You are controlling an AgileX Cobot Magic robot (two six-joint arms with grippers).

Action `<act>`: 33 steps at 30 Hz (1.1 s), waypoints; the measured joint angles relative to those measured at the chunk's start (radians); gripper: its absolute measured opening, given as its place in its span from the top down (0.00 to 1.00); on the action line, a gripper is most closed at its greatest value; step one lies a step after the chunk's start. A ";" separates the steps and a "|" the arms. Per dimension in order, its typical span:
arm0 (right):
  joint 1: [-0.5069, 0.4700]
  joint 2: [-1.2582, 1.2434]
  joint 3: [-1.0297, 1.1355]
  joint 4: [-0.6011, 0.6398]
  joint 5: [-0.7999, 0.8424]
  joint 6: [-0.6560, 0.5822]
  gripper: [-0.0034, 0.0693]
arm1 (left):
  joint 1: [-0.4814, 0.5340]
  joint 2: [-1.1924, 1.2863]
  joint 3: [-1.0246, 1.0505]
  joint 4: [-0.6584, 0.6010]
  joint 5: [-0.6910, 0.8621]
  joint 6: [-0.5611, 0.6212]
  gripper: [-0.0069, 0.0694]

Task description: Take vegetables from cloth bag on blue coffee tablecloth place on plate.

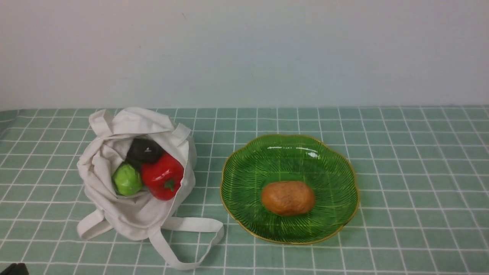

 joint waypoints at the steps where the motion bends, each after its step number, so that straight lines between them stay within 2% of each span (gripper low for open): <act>1: 0.000 0.000 0.000 0.000 0.000 0.000 0.97 | 0.000 0.000 0.001 0.000 0.018 0.000 0.92; 33: 0.000 0.000 0.000 0.000 0.000 0.000 0.97 | 0.000 0.000 0.001 0.000 0.029 0.001 0.92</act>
